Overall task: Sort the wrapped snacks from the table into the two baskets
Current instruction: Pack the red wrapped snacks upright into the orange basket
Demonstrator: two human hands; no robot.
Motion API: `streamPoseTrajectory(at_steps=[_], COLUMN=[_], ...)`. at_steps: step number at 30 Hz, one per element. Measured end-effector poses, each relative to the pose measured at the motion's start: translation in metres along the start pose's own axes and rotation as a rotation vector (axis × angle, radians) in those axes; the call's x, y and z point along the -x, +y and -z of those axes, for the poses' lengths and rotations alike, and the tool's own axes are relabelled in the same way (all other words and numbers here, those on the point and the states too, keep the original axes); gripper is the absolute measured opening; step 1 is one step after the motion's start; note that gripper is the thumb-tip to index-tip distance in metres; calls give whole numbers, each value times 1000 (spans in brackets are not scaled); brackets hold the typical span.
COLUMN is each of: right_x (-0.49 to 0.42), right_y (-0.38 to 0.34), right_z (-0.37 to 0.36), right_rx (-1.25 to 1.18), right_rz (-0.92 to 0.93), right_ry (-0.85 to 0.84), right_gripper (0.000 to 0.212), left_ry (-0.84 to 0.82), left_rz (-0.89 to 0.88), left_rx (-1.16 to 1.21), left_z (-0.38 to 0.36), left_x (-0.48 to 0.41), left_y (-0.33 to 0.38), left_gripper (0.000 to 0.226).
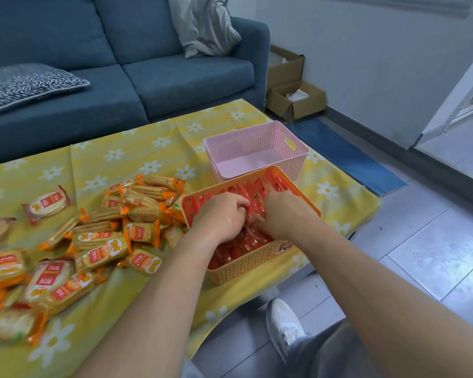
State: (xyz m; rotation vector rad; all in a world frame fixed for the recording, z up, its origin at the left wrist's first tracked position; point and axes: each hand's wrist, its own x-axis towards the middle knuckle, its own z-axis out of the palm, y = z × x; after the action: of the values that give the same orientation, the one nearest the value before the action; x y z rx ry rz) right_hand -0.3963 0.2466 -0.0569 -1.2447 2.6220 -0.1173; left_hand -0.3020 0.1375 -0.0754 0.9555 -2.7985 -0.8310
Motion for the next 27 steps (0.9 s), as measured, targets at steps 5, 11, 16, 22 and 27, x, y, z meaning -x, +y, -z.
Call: streamPoseTrajectory(at_steps=[5, 11, 16, 22, 27], right_x=[2, 21, 29, -14, -48], right_y=[2, -38, -91, -177, -216], right_z=[10, 17, 26, -30, -68], right_rx=[-134, 77, 0, -125, 91], right_rz=[-32, -94, 107, 396, 327], right_ry=[-81, -30, 308, -48, -73], right_gripper=[53, 12, 25, 59, 86], left_ry=[100, 318, 389, 156, -75], left_rz=[-29, 62, 215, 364, 249], left_rx=[195, 382, 401, -239, -423], left_z=[9, 39, 83, 97, 72], left_x=[11, 40, 67, 114, 128], left_y=[-5, -29, -84, -170, -210], left_gripper=[27, 25, 20, 71, 85])
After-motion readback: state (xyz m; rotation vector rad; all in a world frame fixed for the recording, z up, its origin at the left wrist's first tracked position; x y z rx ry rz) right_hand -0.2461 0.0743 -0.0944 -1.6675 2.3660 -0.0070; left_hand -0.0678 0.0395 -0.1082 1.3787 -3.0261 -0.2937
